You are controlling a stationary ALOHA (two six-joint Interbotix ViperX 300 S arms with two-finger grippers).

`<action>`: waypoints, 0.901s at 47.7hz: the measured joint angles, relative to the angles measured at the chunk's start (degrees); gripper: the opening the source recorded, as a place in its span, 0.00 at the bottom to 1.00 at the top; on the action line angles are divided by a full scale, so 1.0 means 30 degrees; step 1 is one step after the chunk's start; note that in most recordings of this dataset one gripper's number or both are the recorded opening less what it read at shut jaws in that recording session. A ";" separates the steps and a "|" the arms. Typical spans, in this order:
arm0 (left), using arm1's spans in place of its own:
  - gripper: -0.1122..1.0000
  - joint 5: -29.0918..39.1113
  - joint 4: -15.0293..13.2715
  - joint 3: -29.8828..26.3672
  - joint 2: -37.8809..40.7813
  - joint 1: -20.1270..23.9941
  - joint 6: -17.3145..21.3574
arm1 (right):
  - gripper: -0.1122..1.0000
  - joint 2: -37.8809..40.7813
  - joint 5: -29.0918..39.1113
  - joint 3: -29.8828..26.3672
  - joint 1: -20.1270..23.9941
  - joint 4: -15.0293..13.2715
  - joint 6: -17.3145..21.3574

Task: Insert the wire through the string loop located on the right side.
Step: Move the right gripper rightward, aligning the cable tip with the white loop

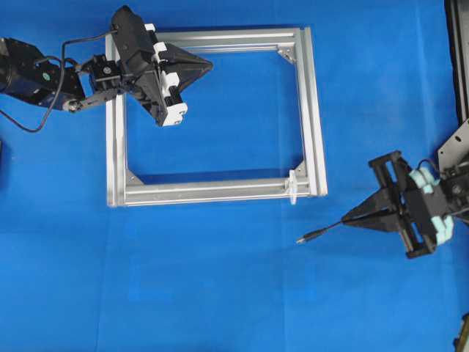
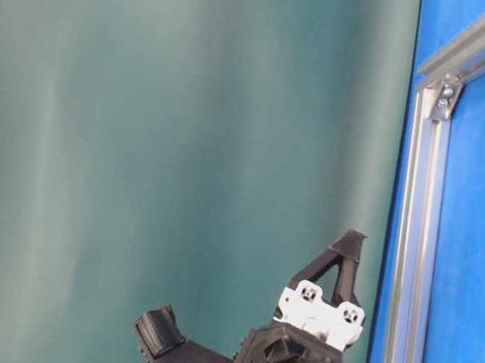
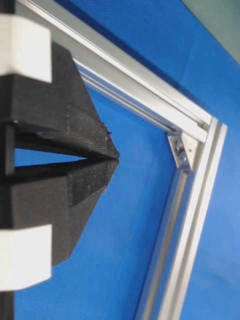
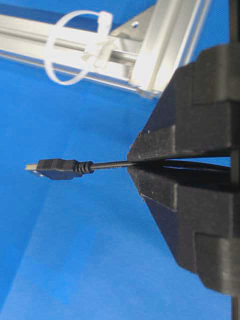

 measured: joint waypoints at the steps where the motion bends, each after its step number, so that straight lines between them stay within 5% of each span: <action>1: 0.10 -0.0029 0.0000 0.0000 0.0000 0.0000 0.0000 | 0.07 -0.0176 0.0088 0.0029 0.0000 0.0029 0.0000; 26: 0.10 -0.0146 0.0029 0.0000 0.0029 0.0000 -0.0029 | 0.07 -0.1201 0.0674 0.0381 -0.0117 0.0029 -0.0029; 43: 0.10 -0.0117 0.0059 0.0000 0.0000 0.0000 0.0000 | 0.07 -0.1230 0.0674 0.0527 -0.2373 0.0029 0.0000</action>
